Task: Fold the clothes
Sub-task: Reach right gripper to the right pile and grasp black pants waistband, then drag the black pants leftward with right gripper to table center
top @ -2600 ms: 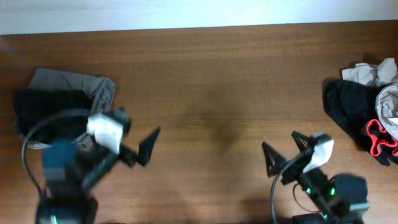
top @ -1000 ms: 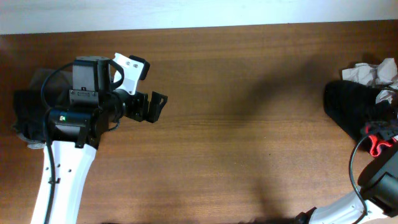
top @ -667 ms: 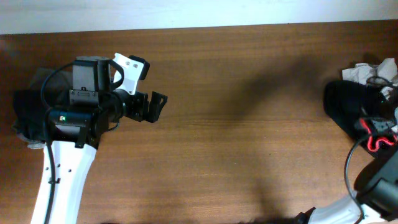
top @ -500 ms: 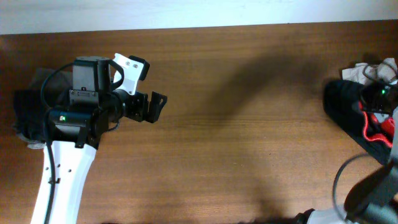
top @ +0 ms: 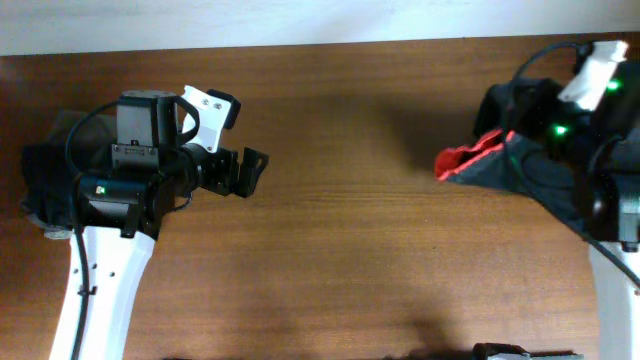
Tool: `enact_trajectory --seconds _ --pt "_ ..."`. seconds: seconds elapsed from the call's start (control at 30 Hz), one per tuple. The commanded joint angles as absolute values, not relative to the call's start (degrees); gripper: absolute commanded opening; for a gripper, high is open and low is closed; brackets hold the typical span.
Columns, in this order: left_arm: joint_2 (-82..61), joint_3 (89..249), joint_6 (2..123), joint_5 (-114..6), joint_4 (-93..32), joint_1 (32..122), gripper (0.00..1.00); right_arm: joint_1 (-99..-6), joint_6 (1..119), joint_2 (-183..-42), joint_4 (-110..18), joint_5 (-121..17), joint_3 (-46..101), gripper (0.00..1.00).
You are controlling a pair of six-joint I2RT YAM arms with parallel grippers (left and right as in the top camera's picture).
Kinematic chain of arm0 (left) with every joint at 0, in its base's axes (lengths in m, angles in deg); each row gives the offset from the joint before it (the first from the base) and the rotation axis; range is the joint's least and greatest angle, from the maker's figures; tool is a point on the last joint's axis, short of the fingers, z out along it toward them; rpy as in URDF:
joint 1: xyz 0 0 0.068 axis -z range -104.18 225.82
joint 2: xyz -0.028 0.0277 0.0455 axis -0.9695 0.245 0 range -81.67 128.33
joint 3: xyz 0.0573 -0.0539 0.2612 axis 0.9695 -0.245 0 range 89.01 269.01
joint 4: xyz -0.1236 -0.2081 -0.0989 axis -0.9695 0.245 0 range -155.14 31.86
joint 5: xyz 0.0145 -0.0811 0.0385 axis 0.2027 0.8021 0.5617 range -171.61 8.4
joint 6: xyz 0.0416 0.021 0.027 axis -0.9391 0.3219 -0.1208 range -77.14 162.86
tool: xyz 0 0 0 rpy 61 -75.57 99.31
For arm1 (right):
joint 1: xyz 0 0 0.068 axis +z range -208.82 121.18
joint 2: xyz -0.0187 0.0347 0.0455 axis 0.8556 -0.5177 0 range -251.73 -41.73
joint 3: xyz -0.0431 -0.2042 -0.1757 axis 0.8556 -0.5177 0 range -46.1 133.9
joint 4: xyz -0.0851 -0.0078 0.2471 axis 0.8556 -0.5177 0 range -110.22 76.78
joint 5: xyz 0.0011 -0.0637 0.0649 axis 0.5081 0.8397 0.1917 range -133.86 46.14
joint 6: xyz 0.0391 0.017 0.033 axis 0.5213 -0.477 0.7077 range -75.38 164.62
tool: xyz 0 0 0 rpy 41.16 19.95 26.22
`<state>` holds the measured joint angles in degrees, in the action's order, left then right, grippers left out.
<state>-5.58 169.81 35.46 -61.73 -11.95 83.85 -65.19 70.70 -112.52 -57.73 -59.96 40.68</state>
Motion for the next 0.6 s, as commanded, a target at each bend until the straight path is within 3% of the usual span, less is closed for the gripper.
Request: enact_trajectory --seconds 0.0,0.57 --pt "-5.51 170.75 35.96 -61.94 -11.91 84.03 0.99 -58.20 69.96 -115.25 -57.14 -59.45 41.36 0.04" --pt "-5.69 173.59 35.96 -67.19 -9.77 84.03 0.99 -36.87 68.67 -119.82 -53.44 -56.46 41.34 0.04"
